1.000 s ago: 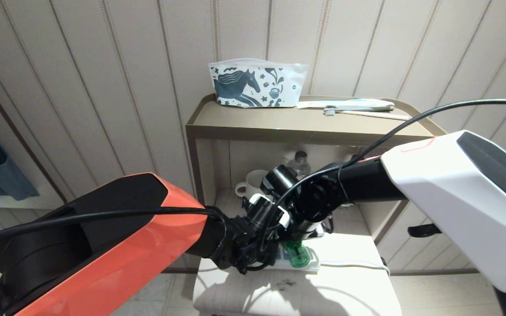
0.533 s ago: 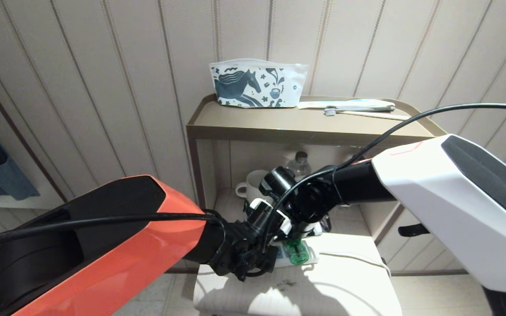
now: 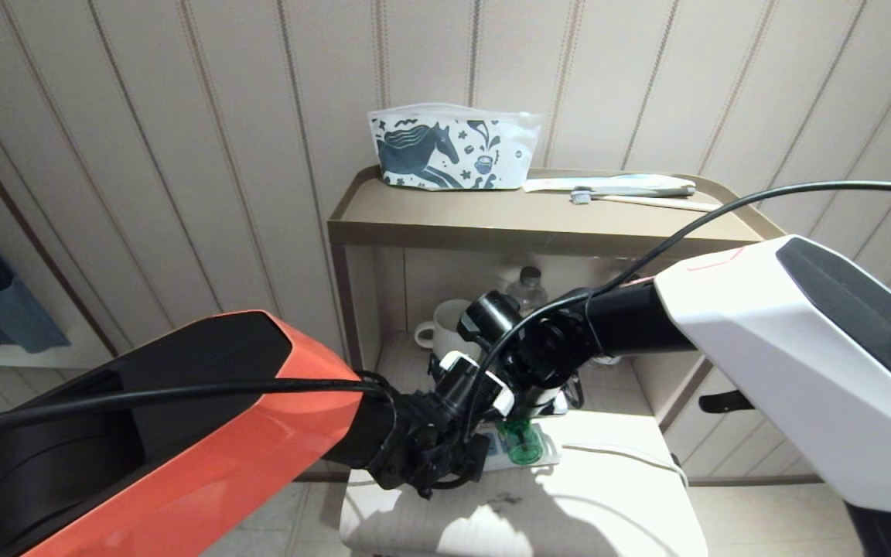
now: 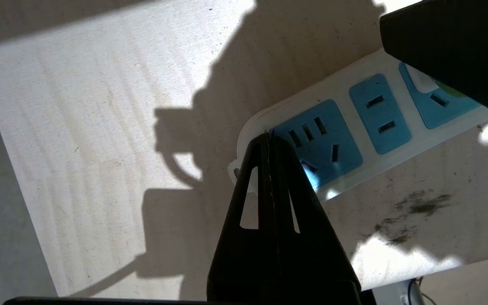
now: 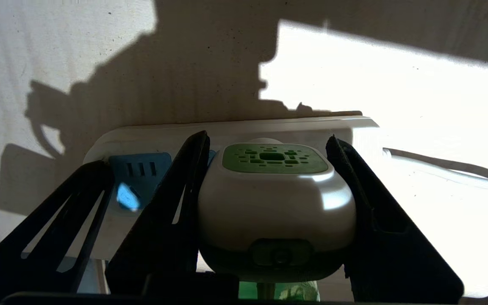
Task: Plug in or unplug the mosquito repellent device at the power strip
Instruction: Hold the socket with your left hand and unplug it with your right hand
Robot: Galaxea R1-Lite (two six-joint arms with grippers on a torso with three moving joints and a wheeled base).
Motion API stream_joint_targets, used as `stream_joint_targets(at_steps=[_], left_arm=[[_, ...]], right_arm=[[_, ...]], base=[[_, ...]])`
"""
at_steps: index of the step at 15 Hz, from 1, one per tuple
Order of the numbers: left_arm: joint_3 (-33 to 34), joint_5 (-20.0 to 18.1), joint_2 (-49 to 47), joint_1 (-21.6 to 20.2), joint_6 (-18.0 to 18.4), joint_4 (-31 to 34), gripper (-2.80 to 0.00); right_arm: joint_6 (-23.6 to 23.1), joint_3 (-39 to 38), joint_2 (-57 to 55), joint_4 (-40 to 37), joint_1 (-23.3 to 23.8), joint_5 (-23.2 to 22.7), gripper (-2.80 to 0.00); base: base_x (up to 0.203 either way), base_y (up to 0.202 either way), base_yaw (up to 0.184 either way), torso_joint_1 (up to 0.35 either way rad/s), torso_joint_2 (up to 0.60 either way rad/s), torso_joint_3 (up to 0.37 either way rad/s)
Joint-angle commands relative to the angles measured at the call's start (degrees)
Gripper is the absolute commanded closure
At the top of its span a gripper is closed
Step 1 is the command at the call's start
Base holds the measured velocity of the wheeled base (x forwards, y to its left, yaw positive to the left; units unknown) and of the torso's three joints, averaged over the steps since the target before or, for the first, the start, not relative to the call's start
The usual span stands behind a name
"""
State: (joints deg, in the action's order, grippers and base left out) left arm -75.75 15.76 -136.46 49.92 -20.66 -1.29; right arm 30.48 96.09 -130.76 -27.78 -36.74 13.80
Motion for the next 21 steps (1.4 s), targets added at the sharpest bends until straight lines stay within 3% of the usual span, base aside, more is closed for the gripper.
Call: stream_joint_targets(at_steps=[1,3,14,21], left_arm=[[1.2,0.2,-1.6,0.0,0.1,-4.4,0.0],[3.1,1.1,-2.4,0.0,1.3,-7.7,0.0],[3.7,1.3,-2.2,0.0,1.1,-8.0,0.0],[12.1,7.2,-4.5,2.2,2.7,-29.9,0.0]], right_arm=[[0.4,0.3,0.4,0.0,-0.1,0.0,0.0],[0.4,1.3,0.9,0.0,0.1,0.0,0.0],[0.8,1.8,-0.4,0.2,0.4,0.4,0.0],[2.1,2.2,-0.7,0.3,0.9,0.2,0.0]], base=[[0.0,0.0,0.0,0.0,0.0,0.0],[0.0,0.0,0.0,0.0,0.0,0.0],[0.0,0.0,0.0,0.0,0.0,0.0],[0.0,0.0,0.0,0.0,0.0,0.0]])
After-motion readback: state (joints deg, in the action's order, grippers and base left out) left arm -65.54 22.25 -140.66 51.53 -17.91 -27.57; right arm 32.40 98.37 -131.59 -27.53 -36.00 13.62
